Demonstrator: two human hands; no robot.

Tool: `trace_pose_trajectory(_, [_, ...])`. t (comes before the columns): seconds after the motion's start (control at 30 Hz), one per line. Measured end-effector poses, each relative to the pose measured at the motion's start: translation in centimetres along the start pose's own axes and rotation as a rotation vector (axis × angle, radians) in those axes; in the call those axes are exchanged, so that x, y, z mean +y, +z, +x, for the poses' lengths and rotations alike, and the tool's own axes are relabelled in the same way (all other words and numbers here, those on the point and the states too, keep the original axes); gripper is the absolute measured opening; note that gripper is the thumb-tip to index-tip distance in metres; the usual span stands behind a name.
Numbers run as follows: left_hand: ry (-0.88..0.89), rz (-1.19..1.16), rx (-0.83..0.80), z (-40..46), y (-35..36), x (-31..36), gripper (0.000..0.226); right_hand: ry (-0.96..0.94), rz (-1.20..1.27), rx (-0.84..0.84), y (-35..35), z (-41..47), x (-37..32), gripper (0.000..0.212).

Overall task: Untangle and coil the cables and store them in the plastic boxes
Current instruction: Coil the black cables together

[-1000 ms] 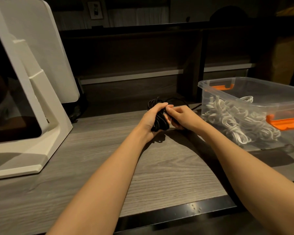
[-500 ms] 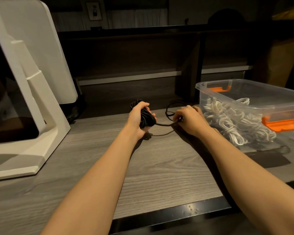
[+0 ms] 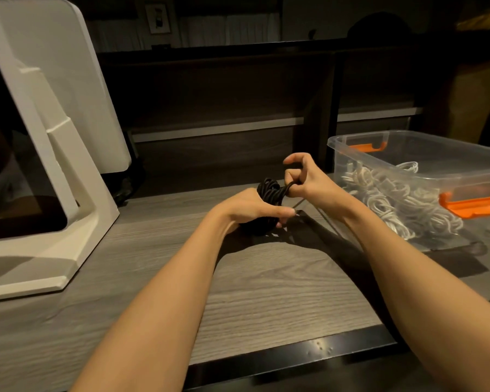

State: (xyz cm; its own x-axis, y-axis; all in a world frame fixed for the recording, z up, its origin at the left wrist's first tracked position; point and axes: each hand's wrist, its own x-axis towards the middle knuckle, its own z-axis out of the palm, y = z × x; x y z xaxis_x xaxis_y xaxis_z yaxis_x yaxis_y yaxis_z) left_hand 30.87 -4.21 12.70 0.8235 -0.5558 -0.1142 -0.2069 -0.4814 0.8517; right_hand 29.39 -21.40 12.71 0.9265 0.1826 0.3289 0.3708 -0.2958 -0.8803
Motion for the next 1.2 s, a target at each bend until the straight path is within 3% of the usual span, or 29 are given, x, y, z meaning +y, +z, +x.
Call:
trace_pose_trajectory(0.1, [-0.009,0.060,0.041,0.1,0.3,0.3,0.011,0.000,0.072,-0.001,-0.3,-0.2,0.0,0.050])
trace_pose_trajectory(0.2, [-0.022,-0.040,0.067,0.1,0.5,0.1,0.018,-0.007,0.061,0.075,-0.4,-0.4,0.2,0.037])
trace_pose_trajectory(0.33, [-0.026,-0.404,0.014,0.0,0.1,-0.3,0.020,-0.023,-0.145,0.254,-0.4,0.0,1.2,0.014])
trace_pose_trajectory(0.43, [-0.033,-0.533,-0.017,0.0,0.2,-0.3,0.024,-0.091,-0.407,0.467,-0.5,0.5,1.9,0.011])
trace_pose_trajectory(0.53, [-0.060,-0.620,-0.018,0.0,0.7,0.0,0.019,-0.122,-0.408,0.548,-0.2,0.6,1.7,0.012])
trace_pose_trajectory(0.77, [-0.045,-0.848,0.085,-0.2,1.2,0.1,0.017,0.016,-0.248,0.383,-0.1,0.5,1.9,0.008])
trace_pose_trajectory(0.87, [-0.038,-0.938,0.181,-0.2,0.9,-0.1,0.019,0.154,0.013,0.163,0.0,0.4,1.8,0.005])
trace_pose_trajectory(0.97, [-0.016,-0.972,0.216,-0.1,0.8,-0.3,0.028,0.188,0.284,0.019,-0.2,0.1,1.4,0.020])
trace_pose_trajectory(1.1, [0.046,-1.146,0.204,-0.2,1.4,-0.1,0.033,0.297,0.226,-0.133,-0.6,-0.2,1.4,0.027])
trace_pose_trajectory(1.2, [0.105,-1.210,0.163,-0.2,1.4,-0.1,0.039,0.378,0.134,-0.146,-0.7,-0.3,1.5,0.032])
